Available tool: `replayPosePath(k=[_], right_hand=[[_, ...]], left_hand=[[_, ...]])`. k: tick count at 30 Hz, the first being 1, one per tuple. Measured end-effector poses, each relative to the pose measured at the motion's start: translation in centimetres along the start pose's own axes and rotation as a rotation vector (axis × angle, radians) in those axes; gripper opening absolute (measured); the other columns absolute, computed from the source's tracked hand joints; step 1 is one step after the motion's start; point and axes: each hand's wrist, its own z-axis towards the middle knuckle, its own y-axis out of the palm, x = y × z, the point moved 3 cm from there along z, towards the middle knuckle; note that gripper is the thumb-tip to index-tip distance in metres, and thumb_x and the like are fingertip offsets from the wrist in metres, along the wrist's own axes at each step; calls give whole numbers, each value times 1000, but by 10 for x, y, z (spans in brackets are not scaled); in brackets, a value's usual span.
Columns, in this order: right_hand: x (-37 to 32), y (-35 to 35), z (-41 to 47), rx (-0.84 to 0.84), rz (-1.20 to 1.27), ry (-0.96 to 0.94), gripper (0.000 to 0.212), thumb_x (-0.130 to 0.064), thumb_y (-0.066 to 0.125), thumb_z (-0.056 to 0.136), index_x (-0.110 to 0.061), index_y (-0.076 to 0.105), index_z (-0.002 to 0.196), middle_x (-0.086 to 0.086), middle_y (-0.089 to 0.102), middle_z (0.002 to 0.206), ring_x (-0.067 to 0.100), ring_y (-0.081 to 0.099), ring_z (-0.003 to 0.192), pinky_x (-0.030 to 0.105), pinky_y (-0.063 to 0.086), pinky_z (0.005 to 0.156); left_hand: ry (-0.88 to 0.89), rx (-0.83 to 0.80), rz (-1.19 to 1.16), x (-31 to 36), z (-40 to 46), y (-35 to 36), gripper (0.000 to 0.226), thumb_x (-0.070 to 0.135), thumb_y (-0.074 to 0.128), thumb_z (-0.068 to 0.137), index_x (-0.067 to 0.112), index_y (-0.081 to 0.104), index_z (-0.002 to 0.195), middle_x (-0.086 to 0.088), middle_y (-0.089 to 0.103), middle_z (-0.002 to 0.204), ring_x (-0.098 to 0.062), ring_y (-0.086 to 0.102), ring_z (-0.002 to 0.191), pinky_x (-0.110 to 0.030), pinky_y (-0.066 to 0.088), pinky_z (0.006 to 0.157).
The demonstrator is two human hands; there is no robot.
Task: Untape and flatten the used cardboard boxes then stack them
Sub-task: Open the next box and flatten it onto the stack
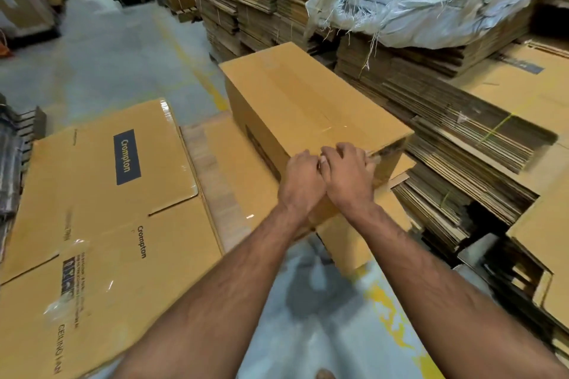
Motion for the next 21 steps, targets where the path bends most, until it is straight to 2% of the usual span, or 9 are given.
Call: replayPosePath(k=[2,4,6,9,12,15,17,19,21], right_hand=[[18,-3,11,-97,-25,102,39,-41,35,100,-31,56,131,9,47,138,30,39,125,52,29,101],[32,-8,15,-182,20,106,46,-49,28,98,-32,51,135,12,41,143,31,33,129,57,31,104],[34,-10,11,-277,0,54,58,-62,26,93,-30,42,139,12,34,146,31,28,133,60,38,99],[27,-9,-1,-354,-180,-17,86,-78,32,77,-25,28,146,9,27,147,30,23,137,61,42,96],[42,-19,4,-394,-195,-124,74,-60,59,85,-23,32,143,9,29,148,33,25,138,55,36,103],[93,-50,14,-522,-229,-261,65,-40,68,88,-23,39,143,5,31,154,31,29,140,46,20,113],[140,-72,28,-527,-359,-98,54,-31,64,91,-33,42,141,0,32,154,29,26,143,54,16,114],[165,-85,40,-445,-435,157,39,-33,54,97,-41,47,135,6,32,151,33,25,141,61,23,112],[153,-74,47,-366,-294,299,34,-39,47,100,-39,48,135,15,33,145,36,30,134,55,36,107]], left_hand=[[11,61,-124,17,3,-3,34,22,40,102,4,69,97,-15,68,98,-27,61,86,-32,41,70],[6,34,-64,18,13,-3,26,18,45,98,4,66,91,-13,66,93,-27,59,81,-31,36,64],[-61,24,-83,9,26,-5,16,8,47,91,8,63,87,-10,66,93,-28,60,86,-32,40,65],[-51,44,-170,0,44,-2,24,0,47,84,12,65,92,-6,69,99,-25,63,94,-35,51,78],[61,104,-26,-4,60,1,25,16,50,93,15,67,111,-8,65,113,-26,60,105,-40,51,90],[61,119,106,-16,72,-1,30,30,47,96,22,65,119,-7,61,119,-25,56,108,-40,50,90],[12,86,166,-30,78,-4,32,36,45,97,24,61,123,-7,56,124,-27,53,112,-41,48,90],[-68,34,219,-41,85,-8,37,44,45,97,26,56,127,-10,51,127,-29,48,115,-43,44,92],[-172,15,275,-50,90,-12,44,53,44,95,27,54,128,-11,50,128,-30,45,118,-45,37,96]])
